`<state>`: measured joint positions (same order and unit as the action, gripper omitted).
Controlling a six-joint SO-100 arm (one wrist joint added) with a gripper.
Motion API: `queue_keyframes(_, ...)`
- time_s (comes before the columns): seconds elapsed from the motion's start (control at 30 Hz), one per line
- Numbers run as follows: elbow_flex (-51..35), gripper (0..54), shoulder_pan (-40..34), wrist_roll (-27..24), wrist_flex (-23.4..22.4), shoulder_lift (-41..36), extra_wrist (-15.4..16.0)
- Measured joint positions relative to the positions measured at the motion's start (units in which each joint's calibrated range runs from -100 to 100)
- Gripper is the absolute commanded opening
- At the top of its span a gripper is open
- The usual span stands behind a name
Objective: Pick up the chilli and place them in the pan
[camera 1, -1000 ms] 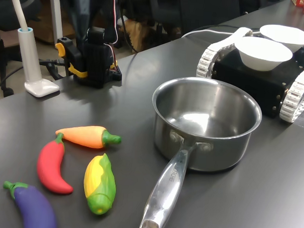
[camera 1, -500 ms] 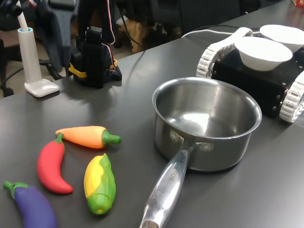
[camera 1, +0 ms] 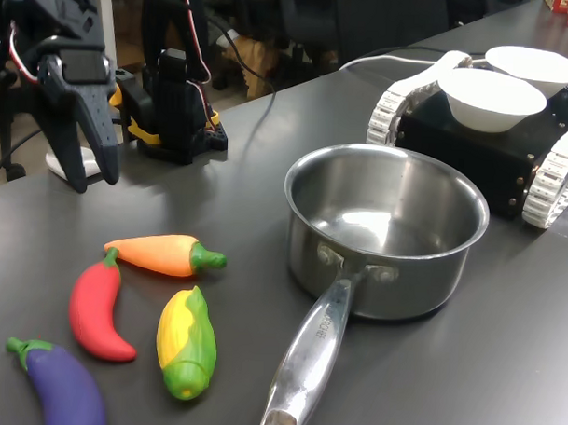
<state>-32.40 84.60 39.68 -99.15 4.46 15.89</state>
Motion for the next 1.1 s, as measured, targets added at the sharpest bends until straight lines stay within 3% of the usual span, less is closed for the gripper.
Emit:
queue_keyframes(0.23,-0.27,30.8,1.43,6.35,0.00,5.13,0.00)
queue_keyframes(0.43,-1.27,31.8,1.10,10.79,0.08,9.34,-2.39)
queue_keyframes(1.1,-6.70,38.1,-0.11,16.75,0.08,17.51,-9.18)
